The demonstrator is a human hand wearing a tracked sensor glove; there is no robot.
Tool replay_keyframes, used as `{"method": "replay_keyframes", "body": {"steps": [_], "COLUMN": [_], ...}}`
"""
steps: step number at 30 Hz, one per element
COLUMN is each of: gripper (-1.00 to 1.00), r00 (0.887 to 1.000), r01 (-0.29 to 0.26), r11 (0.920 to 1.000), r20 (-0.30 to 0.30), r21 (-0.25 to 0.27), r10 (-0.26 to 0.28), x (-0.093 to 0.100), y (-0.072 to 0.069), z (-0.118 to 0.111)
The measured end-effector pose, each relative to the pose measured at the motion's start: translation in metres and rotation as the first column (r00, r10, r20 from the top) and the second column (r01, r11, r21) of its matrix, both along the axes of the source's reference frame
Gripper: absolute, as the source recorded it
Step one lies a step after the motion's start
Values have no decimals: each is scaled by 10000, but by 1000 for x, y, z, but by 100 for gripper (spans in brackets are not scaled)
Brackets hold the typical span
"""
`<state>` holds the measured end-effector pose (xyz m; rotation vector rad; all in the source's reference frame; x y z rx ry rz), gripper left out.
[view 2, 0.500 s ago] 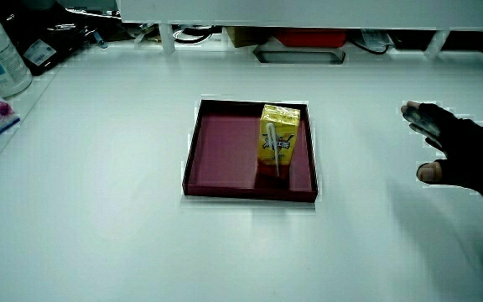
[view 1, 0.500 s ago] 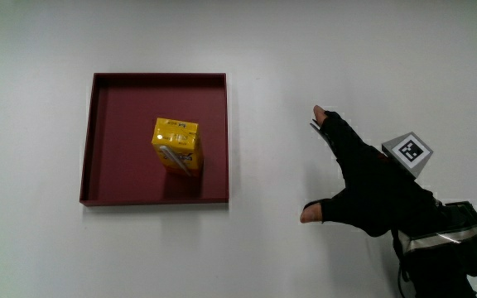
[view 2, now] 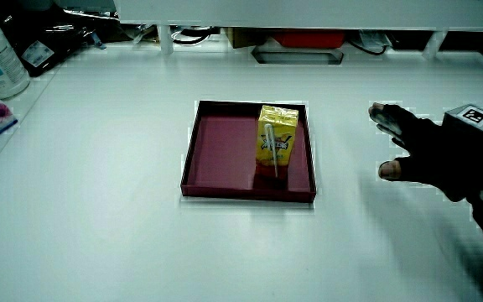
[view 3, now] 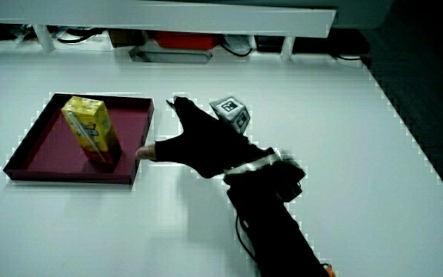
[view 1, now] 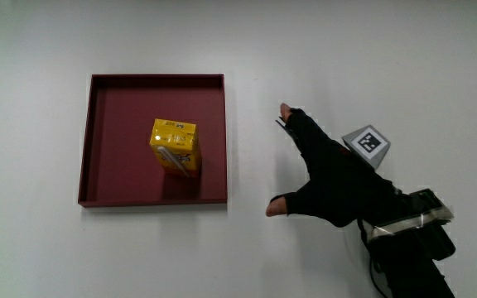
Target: Pick ice redtea
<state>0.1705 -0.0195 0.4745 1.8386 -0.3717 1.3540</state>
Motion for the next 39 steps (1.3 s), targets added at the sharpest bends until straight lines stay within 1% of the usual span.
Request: {"method": "replay_keyframes", "body": {"steps": [2, 3, 4, 6, 8, 9, 12, 14, 16, 18, 19, 23, 24, 25, 26, 27, 29, 30, 31, 32, 33, 35, 36, 37, 38, 39], "gripper": [0, 0, 0, 0, 0, 0, 0, 0, 0, 0, 0, 0, 0, 0, 0, 0, 0, 0, 0, 0, 0, 0, 0, 0, 0, 0], "r00": [9997, 9998, 9997, 9994, 9988, 9984, 9984, 9989, 9974, 9974, 9956, 9934, 9932, 9927, 9919, 9914, 9901, 9916, 9924, 9910, 9897, 9898, 9881, 9877, 9864, 9867], "r01": [28, 102, 119, 135, 223, 277, 341, 359, 394, 420, 473, 573, 537, 546, 502, 527, 543, 562, 546, 594, 589, 583, 513, 537, 511, 490], "r11": [10000, 9999, 9999, 9999, 9998, 9996, 9994, 9991, 9987, 9988, 9986, 9981, 9982, 9985, 9986, 9986, 9983, 9980, 9976, 9979, 9980, 9979, 9981, 9977, 9981, 9980], "r20": [252, 145, 191, 330, 446, 498, 464, 320, 609, 598, 825, 1002, 1051, 1077, 1181, 1208, 1308, 1179, 1129, 1212, 1316, 1316, 1467, 1488, 1581, 1568], "r21": [-45, 88, -78, -102, 6, -92, -93, -234, -317, -251, -242, -203, -263, -70, -179, -101, -224, -299, -416, -246, -235, -286, -347, -415, -336, -389], "r10": [-27, -103, -117, -131, -223, -272, -336, -351, -374, -405, -452, -550, -507, -535, -478, -511, -509, -524, -496, -560, -554, -541, -457, -470, -452, -424], "x": [-9, -12, -16, -23, -29, -33, -42, -48, -57, -65, -69, -83, -87, -89, -92, -95, -100, -102, -106, -108, -111, -115, -117, -119, -121, -122], "y": [-1, -3, -3, -4, -6, -6, -7, -9, -11, -13, -13, -15, -15, -16, -16, -16, -15, -16, -16, -17, -17, -19, -19, -19, -19, -20], "z": [0, 3, 3, 4, 7, 8, 13, 15, 18, 21, 23, 30, 30, 32, 32, 34, 36, 39, 37, 41, 42, 44, 45, 45, 47, 48]}}
